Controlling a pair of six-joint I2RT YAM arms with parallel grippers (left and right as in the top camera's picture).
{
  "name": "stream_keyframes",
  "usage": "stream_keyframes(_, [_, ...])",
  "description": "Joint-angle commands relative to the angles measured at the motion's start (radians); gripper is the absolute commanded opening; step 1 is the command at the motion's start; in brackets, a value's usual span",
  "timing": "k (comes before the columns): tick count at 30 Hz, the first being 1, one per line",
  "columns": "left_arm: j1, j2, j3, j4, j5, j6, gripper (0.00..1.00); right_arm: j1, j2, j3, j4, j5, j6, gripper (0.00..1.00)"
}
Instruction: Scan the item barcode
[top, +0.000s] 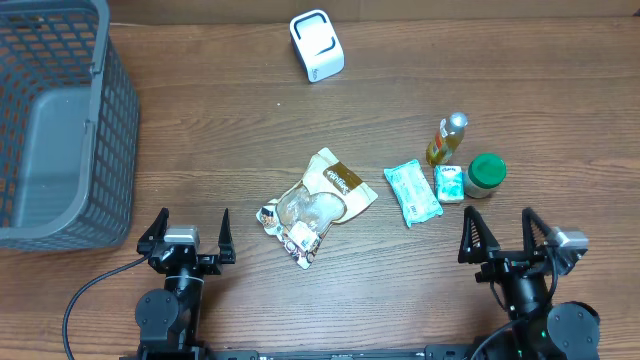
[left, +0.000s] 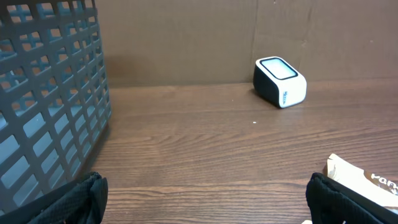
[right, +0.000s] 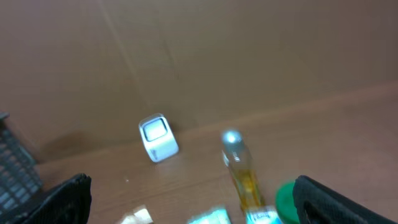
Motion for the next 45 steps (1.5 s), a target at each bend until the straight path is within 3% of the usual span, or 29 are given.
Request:
stream_keyframes(1, [-0.002, -0.013, -0.003, -0.002, 0.006, 0.019, 1.00, -0.006, -0.011, -0.053, 0.198, -0.103, -0.162, 1.00])
stream_keyframes(6, [-0.002, -0.013, -0.003, -0.002, 0.006, 0.019, 0.99, -0.035, -0.011, -0.158, 0.492, -0.218, -0.278, 1.00])
stream_keyframes(13, [-0.002, -0.013, -0.003, -0.002, 0.006, 0.019, 1.00, -0.074, -0.011, -0.300, 0.594, -0.240, -0.279, 1.00])
stream_keyframes(19, [-0.002, -0.013, -0.003, -0.002, 0.006, 0.019, 0.99, -0.074, -0.011, -0.372, 0.594, -0.241, -0.293, 1.00])
stream_keyframes(26, [-0.002, -0.013, -0.003, -0.002, 0.006, 0.019, 1.00, -0.074, -0.011, -0.377, 0.370, -0.231, -0.325, 1.00])
stream_keyframes(45, [-0.002, -0.013, -0.003, -0.002, 0.006, 0.019, 1.00, -0.074, -0.011, -0.377, 0.372, -0.184, -0.325, 1.00])
